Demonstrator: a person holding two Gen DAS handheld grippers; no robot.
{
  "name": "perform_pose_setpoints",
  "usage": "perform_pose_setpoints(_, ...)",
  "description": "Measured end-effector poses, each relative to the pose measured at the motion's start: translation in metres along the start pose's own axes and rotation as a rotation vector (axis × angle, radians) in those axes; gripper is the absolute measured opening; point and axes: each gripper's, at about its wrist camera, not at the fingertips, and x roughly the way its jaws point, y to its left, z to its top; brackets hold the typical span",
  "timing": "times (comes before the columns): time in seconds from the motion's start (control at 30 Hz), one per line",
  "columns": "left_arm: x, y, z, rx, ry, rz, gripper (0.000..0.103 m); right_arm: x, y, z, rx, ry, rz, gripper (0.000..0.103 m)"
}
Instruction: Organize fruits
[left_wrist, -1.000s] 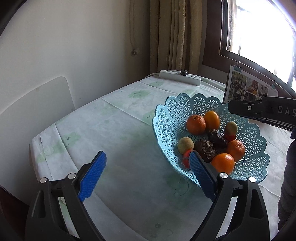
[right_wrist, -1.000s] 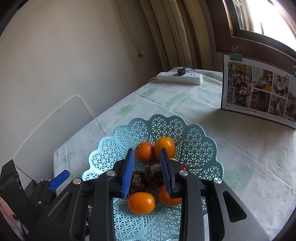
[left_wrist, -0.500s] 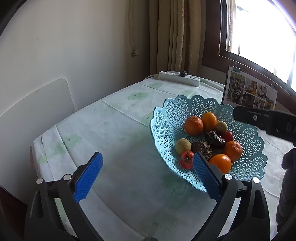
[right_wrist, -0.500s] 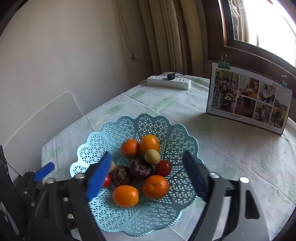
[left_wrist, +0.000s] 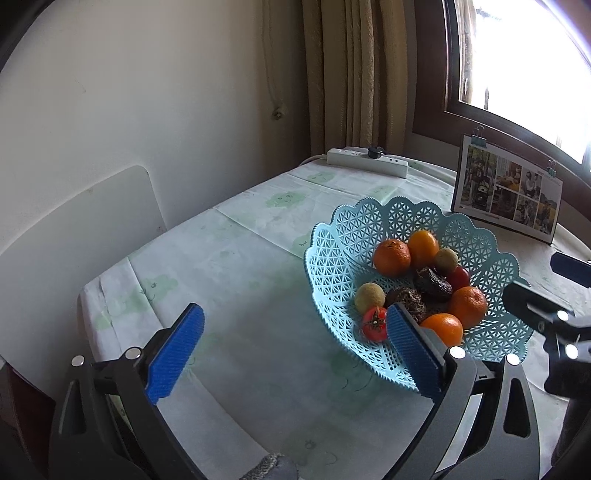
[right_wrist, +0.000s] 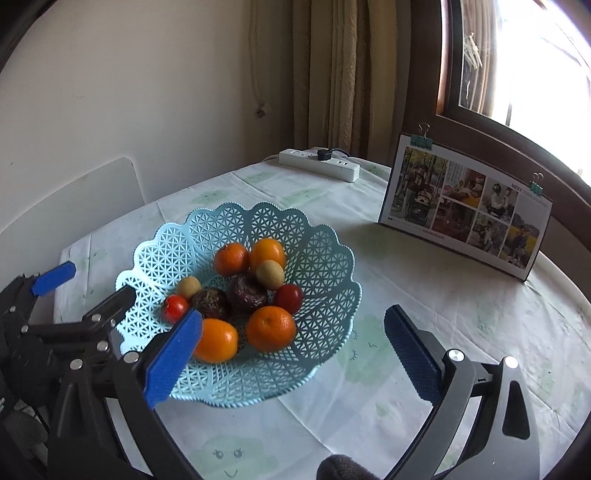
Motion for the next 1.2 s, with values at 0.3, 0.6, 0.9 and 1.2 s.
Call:
perform_pose_setpoints(0.3, -0.014, -0.014, -0.001, 0.057, -0.024, 0.099, 0.100, -0.006, -0.003, -0.009, 0.015, 0.011, 0.005, 0.098)
perform_pose_setpoints(0.6, -0.019, -0.020, -0.003, 0.097, -0.033, 0.142, 0.100, -0.006, -0.001, -0.011, 0.007, 0.018, 0.008, 0.098)
perform_pose_setpoints(0.9, -0.016, -0.019, -0.002, 0.112, -0.033, 0.160, 0.100, 0.003, 0.003, -0.009, -0.004, 0.062, 0.009, 0.098)
perform_pose_setpoints(1.2, -0.012, -0.019, 0.001, 0.123, -0.038, 0.170, 0.100, 0.011, 0.007, -0.004, -0.015, 0.082, 0.020, 0.098)
